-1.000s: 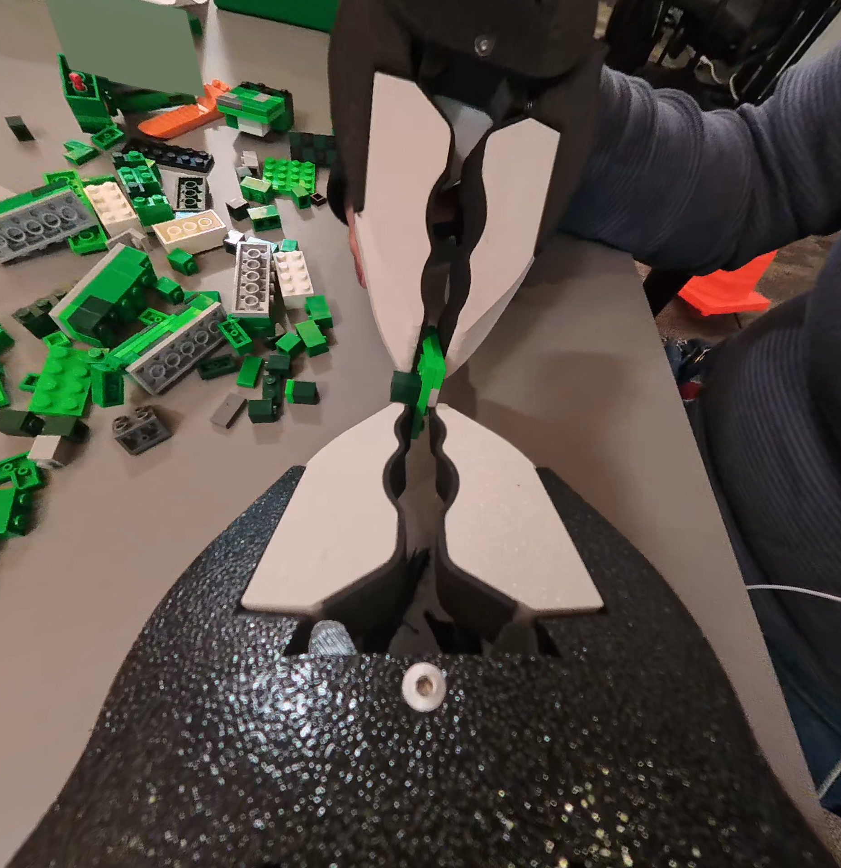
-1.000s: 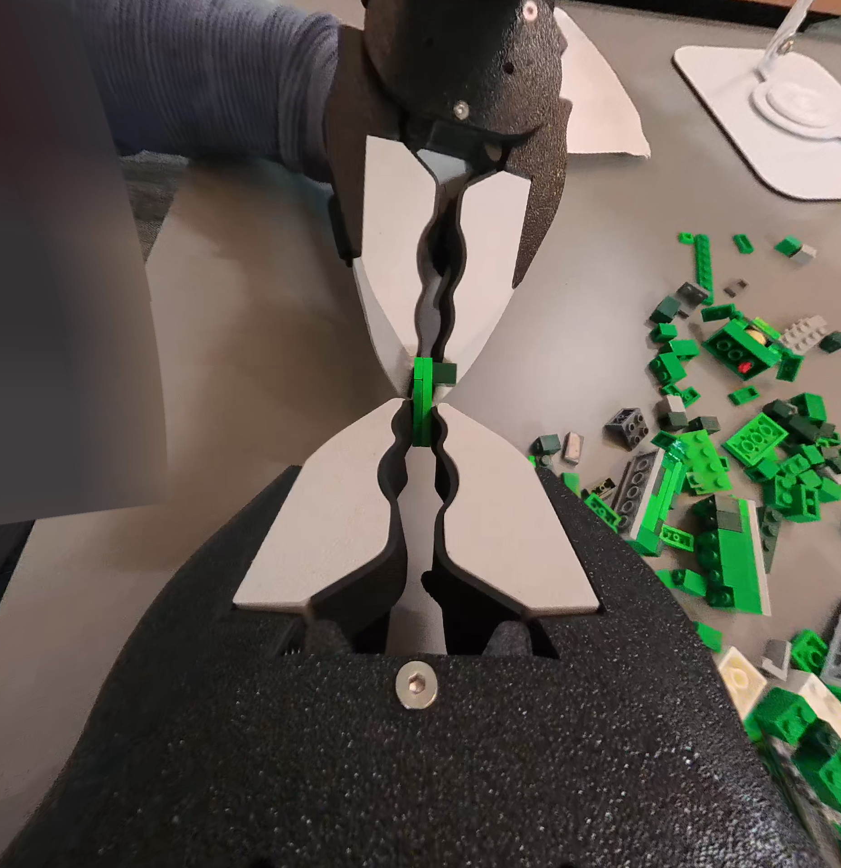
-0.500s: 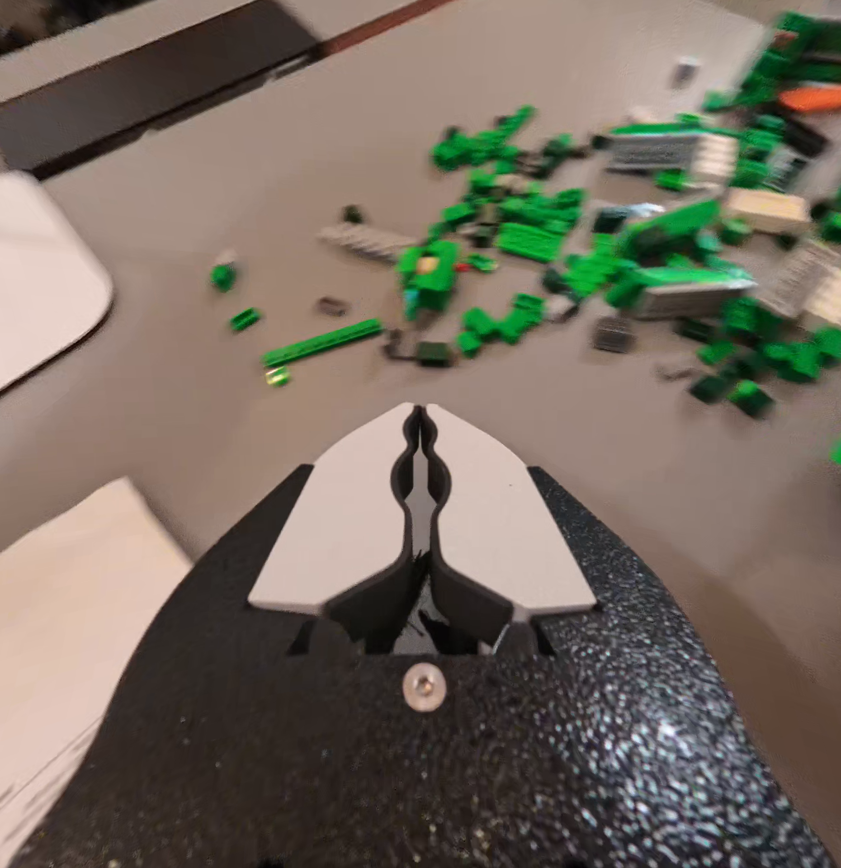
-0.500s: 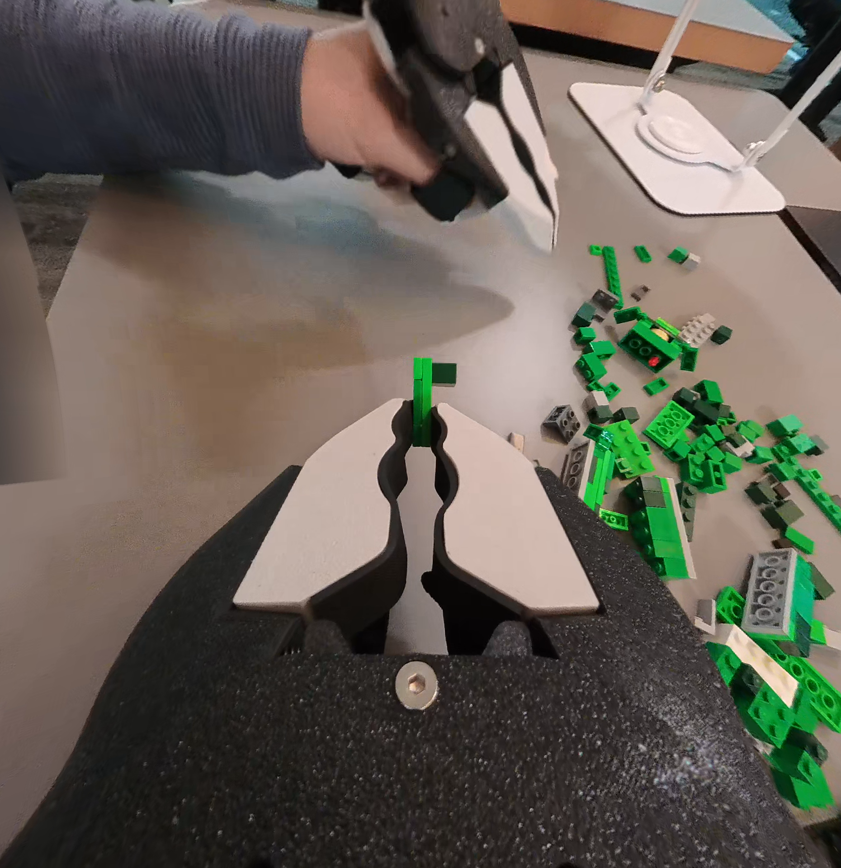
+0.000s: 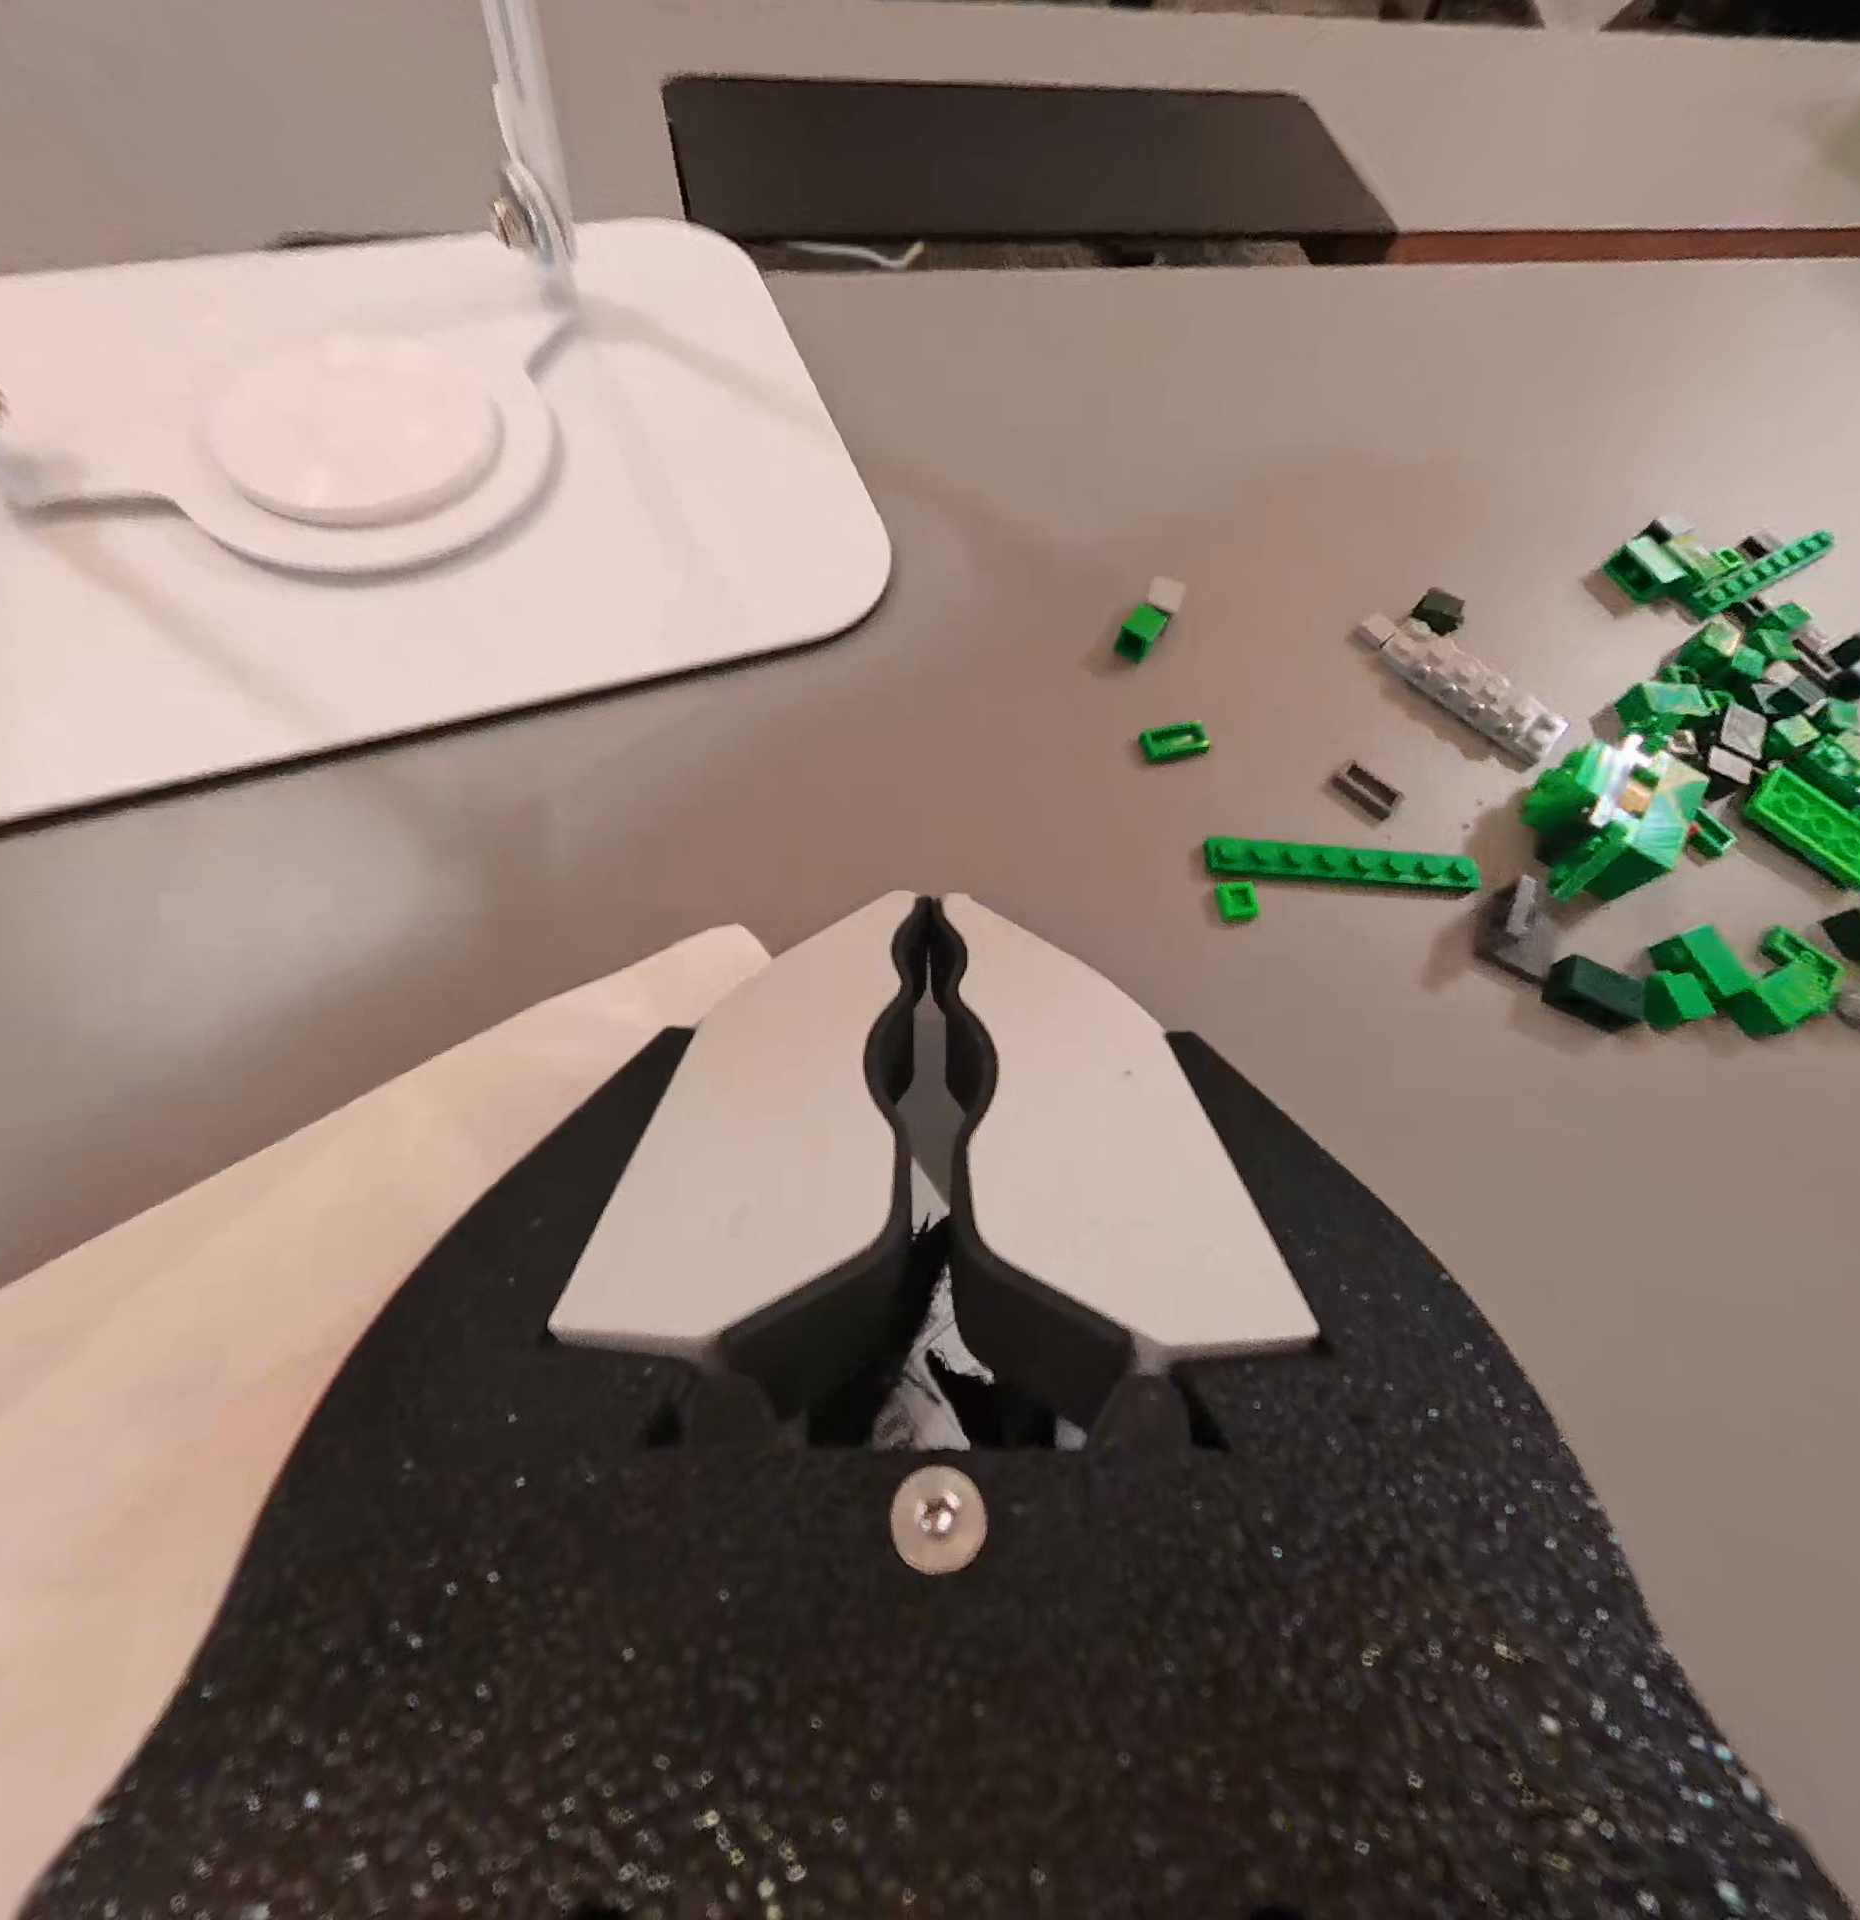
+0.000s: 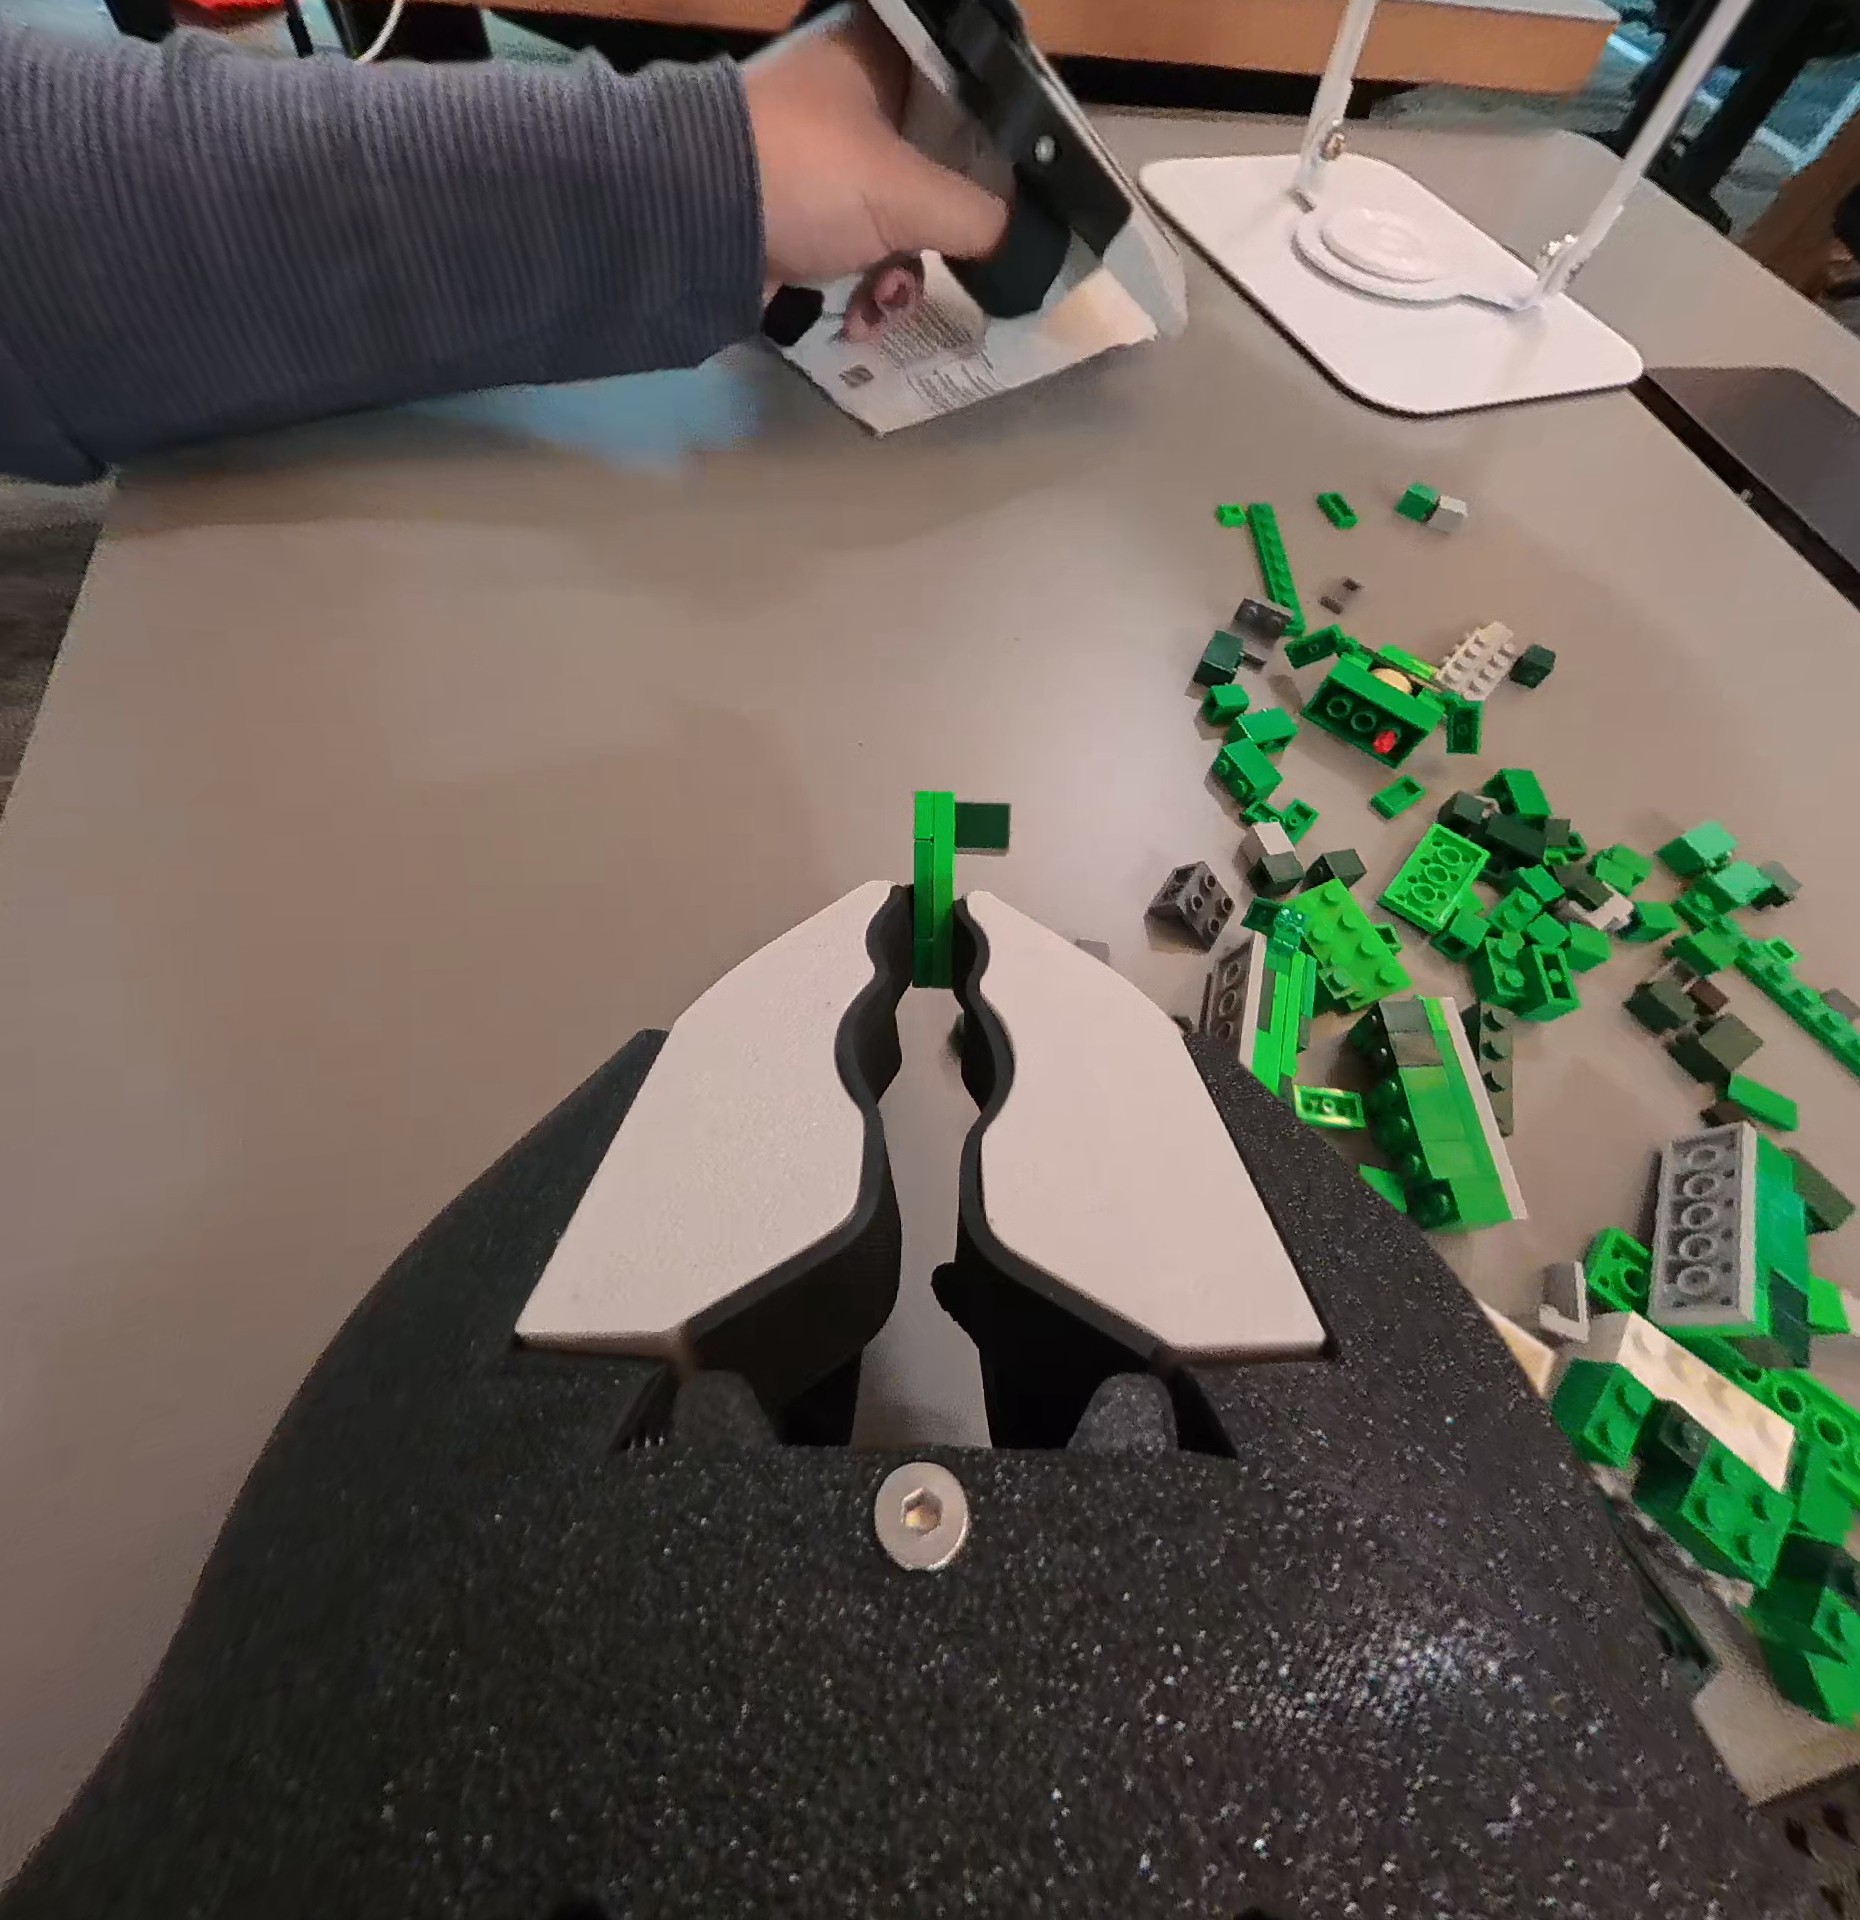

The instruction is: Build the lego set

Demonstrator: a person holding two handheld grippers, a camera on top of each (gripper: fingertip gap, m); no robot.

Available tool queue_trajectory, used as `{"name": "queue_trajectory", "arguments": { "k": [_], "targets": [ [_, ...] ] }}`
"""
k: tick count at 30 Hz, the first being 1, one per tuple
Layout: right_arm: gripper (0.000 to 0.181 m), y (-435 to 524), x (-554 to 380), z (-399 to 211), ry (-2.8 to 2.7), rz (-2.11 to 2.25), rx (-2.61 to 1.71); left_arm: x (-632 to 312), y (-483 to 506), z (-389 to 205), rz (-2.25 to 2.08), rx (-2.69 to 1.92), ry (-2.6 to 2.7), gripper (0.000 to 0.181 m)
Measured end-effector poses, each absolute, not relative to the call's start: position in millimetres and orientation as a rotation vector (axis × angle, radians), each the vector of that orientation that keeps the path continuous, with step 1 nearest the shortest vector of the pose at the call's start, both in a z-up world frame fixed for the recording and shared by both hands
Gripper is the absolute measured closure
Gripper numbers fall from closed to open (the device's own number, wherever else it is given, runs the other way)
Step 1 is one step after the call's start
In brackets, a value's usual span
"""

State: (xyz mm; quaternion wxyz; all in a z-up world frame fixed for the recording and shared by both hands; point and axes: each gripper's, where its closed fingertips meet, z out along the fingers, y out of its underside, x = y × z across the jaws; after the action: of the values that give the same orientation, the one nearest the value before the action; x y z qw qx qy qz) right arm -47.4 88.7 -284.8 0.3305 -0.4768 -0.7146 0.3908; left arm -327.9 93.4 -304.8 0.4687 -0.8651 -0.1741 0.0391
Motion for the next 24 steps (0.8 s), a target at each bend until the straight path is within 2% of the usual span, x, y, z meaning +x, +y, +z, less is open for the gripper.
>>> {"name": "queue_trajectory", "arguments": {
  "k": [4,7,10,12,13,14,15,20,24],
  "targets": [
    [0.175,92,-47,-283,-1.845,1.055,-1.264,-257,115,-277,-0.065,-2.085,-0.148,0.181],
    [0.175,90,-44,-282,-1.859,1.098,-1.261,-146,123,-270,-0.443,-2.091,0.271,0.135],
    [0.175,82,-39,-279,-1.882,1.235,-1.279,-55,100,-272,-0.887,-2.047,0.643,0.114],
    [0.175,78,-36,-278,-1.889,1.326,-1.306,-30,85,-279,-1.035,-2.044,0.782,0.118],
    [0.175,77,-34,-278,-1.896,1.354,-1.315,-23,80,-280,-1.085,-2.037,0.829,0.128],
    [0.174,75,-32,-278,-1.907,1.381,-1.318,-20,77,-281,-1.119,-2.032,0.860,0.149],
    [0.174,74,-31,-277,-1.914,1.407,-1.320,-20,77,-283,-1.116,-2.036,0.869,0.159],
    [0.171,87,-34,-278,-1.865,1.296,-1.316,-22,85,-283,-1.218,-2.020,0.766,0.162],
    [0.151,113,-38,-276,-1.809,0.887,-1.184,-25,97,-287,-1.276,-2.039,0.511,0.163]
  ]
}}
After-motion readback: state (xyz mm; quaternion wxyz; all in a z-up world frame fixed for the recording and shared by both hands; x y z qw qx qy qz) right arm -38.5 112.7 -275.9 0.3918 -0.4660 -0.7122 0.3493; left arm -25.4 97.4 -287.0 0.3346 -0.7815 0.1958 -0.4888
